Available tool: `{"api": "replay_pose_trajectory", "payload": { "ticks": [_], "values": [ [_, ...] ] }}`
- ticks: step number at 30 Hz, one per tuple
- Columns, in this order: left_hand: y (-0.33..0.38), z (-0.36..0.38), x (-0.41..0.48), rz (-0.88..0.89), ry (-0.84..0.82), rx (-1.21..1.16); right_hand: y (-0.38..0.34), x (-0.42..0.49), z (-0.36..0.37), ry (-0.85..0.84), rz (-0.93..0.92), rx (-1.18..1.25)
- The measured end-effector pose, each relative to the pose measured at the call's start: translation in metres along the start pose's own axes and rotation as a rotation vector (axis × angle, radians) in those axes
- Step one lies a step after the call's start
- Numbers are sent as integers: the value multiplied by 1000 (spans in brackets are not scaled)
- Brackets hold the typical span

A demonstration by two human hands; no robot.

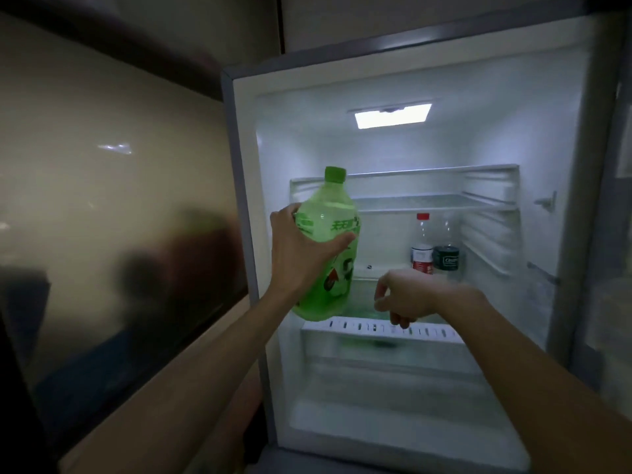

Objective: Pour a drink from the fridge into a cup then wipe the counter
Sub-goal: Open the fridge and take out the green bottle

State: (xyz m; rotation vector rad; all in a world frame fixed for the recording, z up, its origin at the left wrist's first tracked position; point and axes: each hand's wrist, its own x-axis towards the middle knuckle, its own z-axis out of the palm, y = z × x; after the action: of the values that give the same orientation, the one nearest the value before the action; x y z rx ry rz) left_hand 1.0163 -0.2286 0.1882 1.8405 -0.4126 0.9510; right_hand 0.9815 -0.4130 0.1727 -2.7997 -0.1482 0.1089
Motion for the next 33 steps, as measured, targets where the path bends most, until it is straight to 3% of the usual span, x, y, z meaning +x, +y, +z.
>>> {"api": "replay_pose_trajectory", "payload": {
  "ticks": [6,14,23,33],
  "values": [
    [-11,-12,-44,-83,-177,87,4,-27,22,24,71,-29],
    [-20,-47,-119,-326,-332,-104,6,-96,82,40,247,6],
    [-17,-69,-229,-435,-455,-236,1,-197,166,-35,351,-88],
    [22,-102,-333,-363,-580,-243,-3,-309,206,50,362,13]
  ]
}}
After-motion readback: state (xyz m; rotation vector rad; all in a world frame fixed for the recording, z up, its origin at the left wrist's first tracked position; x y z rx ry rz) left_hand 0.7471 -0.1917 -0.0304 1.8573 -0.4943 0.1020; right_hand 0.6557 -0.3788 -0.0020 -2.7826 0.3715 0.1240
